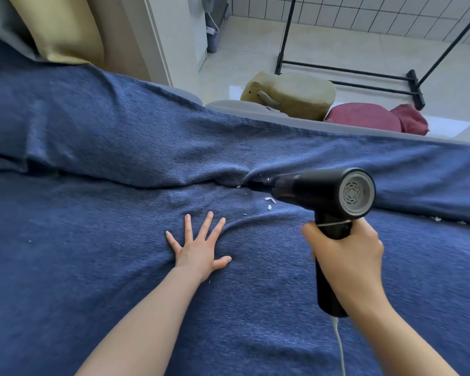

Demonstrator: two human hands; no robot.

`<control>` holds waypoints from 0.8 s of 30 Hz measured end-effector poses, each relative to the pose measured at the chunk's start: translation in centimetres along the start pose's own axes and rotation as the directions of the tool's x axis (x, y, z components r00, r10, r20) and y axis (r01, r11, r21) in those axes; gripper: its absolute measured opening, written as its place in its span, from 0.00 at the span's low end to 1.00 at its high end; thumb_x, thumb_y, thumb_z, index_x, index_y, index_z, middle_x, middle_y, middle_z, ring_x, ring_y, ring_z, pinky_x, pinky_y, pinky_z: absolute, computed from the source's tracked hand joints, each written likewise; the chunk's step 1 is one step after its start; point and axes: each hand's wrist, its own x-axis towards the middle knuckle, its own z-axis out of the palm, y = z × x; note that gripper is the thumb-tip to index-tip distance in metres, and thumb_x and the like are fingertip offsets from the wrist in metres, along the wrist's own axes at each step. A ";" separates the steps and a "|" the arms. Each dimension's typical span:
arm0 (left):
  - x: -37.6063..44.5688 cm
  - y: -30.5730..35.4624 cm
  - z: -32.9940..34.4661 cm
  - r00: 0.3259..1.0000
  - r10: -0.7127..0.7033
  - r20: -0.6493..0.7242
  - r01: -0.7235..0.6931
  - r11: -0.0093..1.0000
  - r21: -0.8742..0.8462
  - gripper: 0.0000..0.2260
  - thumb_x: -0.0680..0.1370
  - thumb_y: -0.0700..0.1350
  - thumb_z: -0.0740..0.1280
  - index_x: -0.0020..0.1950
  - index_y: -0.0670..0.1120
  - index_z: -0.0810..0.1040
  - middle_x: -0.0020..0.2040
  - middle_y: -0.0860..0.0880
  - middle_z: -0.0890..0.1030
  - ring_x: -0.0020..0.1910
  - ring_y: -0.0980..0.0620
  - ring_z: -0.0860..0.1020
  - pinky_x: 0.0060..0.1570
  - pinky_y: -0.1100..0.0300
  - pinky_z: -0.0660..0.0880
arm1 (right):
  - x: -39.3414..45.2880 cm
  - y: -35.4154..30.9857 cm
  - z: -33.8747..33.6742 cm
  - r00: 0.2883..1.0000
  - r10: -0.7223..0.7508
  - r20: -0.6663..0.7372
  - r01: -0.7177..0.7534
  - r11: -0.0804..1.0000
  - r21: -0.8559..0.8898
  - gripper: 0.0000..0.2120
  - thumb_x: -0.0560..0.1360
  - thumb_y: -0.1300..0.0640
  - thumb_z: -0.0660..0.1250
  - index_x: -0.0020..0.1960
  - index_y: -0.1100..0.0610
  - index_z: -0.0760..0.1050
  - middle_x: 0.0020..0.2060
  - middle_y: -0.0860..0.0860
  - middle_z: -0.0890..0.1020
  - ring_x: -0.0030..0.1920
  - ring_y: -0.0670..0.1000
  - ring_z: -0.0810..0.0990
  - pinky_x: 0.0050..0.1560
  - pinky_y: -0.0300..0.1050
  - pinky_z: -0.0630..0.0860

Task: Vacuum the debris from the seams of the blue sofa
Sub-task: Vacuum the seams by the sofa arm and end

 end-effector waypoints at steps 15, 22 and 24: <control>-2.0 -1.1 -1.0 0.998 0.056 0.020 -0.056 0.998 -0.015 0.28 0.84 0.54 0.54 0.78 0.61 0.40 0.79 0.59 0.39 0.78 0.46 0.39 0.71 0.32 0.51 | -1.7 0.4 -2.7 0.997 0.065 0.032 -0.066 0.997 0.031 0.09 0.67 0.53 0.73 0.38 0.55 0.75 0.31 0.53 0.82 0.39 0.59 0.84 0.43 0.51 0.80; -3.7 -0.4 0.7 0.999 0.028 -0.041 -0.029 0.999 -0.023 0.29 0.83 0.57 0.50 0.78 0.56 0.37 0.78 0.57 0.36 0.77 0.45 0.36 0.72 0.34 0.45 | -5.1 0.3 -4.5 0.996 0.054 0.075 -0.053 0.998 -0.022 0.07 0.66 0.55 0.72 0.36 0.54 0.75 0.28 0.52 0.81 0.37 0.58 0.82 0.41 0.52 0.79; -4.0 -0.3 1.8 0.995 0.035 -0.088 -0.034 0.999 0.008 0.30 0.83 0.59 0.48 0.78 0.54 0.34 0.78 0.56 0.35 0.77 0.44 0.35 0.73 0.35 0.44 | -5.9 0.4 -4.0 0.996 0.070 0.061 -0.069 0.997 -0.021 0.07 0.65 0.54 0.72 0.36 0.54 0.75 0.27 0.52 0.81 0.37 0.58 0.82 0.42 0.53 0.80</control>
